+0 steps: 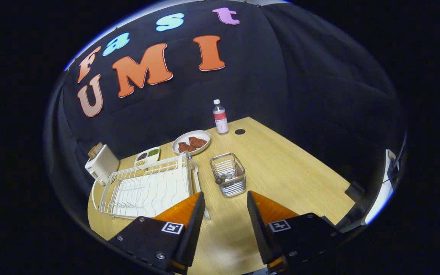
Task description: Take the plate from the dish rack, then take the spoon from the basket and place it into the plate.
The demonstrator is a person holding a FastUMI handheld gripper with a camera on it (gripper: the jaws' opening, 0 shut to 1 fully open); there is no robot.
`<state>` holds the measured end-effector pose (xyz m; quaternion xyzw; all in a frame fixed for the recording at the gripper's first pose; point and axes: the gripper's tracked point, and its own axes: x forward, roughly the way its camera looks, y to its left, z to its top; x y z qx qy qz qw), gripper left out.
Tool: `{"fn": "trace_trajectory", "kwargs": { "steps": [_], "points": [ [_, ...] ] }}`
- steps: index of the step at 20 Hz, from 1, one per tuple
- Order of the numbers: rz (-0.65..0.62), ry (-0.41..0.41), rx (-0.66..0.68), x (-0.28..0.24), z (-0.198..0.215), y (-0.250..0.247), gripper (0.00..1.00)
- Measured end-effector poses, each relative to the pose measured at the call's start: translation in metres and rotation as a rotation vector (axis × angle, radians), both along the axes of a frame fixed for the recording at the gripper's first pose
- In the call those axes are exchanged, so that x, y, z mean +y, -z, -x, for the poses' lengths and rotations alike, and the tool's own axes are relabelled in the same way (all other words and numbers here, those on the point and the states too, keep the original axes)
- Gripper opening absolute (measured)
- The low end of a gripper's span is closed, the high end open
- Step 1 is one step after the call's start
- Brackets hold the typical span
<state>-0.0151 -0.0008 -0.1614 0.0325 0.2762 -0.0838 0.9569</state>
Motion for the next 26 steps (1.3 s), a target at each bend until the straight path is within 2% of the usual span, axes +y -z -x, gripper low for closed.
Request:
{"fn": "trace_trajectory", "kwargs": {
  "steps": [3, 5, 8, 10, 14, 19, 25, 26],
  "points": [
    [0.005, -0.042, -0.028, 0.004, -0.017, -0.001, 0.74],
    [0.002, -0.052, -0.063, 0.004, -0.029, -0.001, 0.85],
    [0.091, -0.084, -0.088, -0.001, -0.044, 0.008, 0.96],
    [0.168, -0.111, -0.097, -0.004, -0.052, 0.013, 0.98],
    [0.242, -0.159, -0.094, -0.002, -0.065, 0.032, 0.98],
    [0.248, -0.196, -0.057, 0.0, -0.078, 0.061, 0.93],
    [0.204, -0.205, -0.036, -0.001, -0.088, 0.079, 0.69],
    [0.196, -0.208, -0.029, -0.001, -0.088, 0.082, 0.59]
  ]
}}
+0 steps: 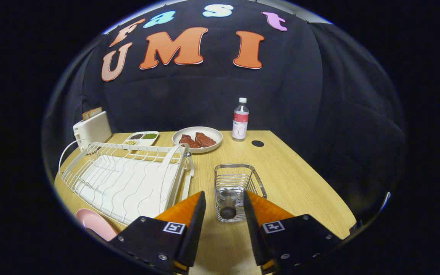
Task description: Take the plate from the dish rack, then take the spoon from the basket and place it into the plate.
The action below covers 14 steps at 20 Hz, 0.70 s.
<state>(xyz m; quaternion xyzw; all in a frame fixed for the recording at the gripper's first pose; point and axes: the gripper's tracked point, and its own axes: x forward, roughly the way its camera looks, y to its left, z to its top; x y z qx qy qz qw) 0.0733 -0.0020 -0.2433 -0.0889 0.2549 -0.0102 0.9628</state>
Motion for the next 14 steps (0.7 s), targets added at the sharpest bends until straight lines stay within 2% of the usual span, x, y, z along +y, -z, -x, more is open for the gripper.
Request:
{"fn": "trace_trajectory", "kwargs": {
  "steps": [1, 2, 3, 4, 8, 14],
  "points": [
    [0.002, 0.001, -0.007, -0.002, -0.002, -0.002, 0.52],
    [-0.005, -0.002, -0.005, -0.001, -0.004, -0.001, 0.4],
    [-0.011, -0.002, 0.004, -0.001, -0.004, 0.002, 0.33],
    [-0.011, 0.0, -0.007, -0.002, -0.007, -0.001, 0.18],
    [0.001, -0.018, -0.008, 0.0, -0.007, -0.011, 0.09],
    [-0.042, 0.015, -0.045, -0.002, 0.002, -0.044, 0.07]
  ]
}}
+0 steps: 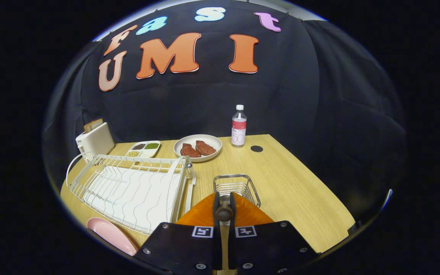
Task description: Take the plate from the dish rack, then take the spoon from the basket and place it into the plate.
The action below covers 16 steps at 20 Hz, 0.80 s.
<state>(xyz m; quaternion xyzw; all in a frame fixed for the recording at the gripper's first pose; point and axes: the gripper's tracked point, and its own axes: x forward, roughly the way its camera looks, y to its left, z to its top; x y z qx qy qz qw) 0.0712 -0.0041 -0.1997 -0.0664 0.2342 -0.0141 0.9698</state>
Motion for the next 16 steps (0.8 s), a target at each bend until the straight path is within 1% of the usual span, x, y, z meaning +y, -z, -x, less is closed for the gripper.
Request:
{"fn": "trace_trajectory", "kwargs": {
  "steps": [5, 7, 13, 16],
  "points": [
    [0.034, 0.014, -0.052, 0.007, 0.021, -0.035, 0.06],
    [0.028, 0.022, -0.076, 0.014, 0.03, -0.05, 0.06],
    [0.038, 0.04, -0.119, 0.04, 0.071, -0.077, 0.06],
    [0.033, 0.034, -0.129, 0.061, 0.096, -0.085, 0.07]
  ]
}}
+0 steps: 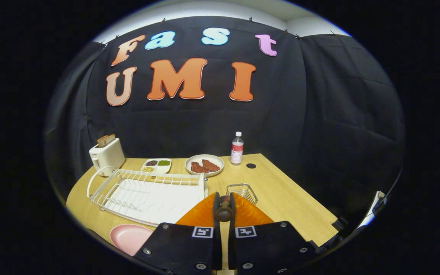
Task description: Take the plate from the dish rack, then take the spoon from the basket and place it into the plate.
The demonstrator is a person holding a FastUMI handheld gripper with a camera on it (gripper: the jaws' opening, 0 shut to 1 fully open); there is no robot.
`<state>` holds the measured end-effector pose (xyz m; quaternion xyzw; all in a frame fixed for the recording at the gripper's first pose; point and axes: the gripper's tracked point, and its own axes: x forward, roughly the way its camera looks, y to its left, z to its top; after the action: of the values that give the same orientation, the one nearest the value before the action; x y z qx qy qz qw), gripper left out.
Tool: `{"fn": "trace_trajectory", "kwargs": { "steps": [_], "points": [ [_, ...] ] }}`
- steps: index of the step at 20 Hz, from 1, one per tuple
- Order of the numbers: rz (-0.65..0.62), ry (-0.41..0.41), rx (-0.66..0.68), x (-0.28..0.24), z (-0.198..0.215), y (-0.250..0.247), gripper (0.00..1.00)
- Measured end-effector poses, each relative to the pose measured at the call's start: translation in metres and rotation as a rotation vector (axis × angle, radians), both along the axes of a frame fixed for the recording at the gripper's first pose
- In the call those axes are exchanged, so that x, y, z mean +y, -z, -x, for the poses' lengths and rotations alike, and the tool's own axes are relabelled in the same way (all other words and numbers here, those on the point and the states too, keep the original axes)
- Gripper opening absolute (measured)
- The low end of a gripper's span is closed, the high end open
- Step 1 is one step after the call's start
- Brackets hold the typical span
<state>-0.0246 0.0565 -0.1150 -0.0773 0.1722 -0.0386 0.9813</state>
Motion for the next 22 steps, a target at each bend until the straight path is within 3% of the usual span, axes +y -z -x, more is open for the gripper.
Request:
{"fn": "trace_trajectory", "kwargs": {
  "steps": [9, 22],
  "points": [
    [-0.023, -0.074, 0.028, 0.073, 0.06, 0.023, 0.07],
    [-0.058, -0.222, 0.153, 0.16, 0.091, 0.091, 0.07]
  ]
}}
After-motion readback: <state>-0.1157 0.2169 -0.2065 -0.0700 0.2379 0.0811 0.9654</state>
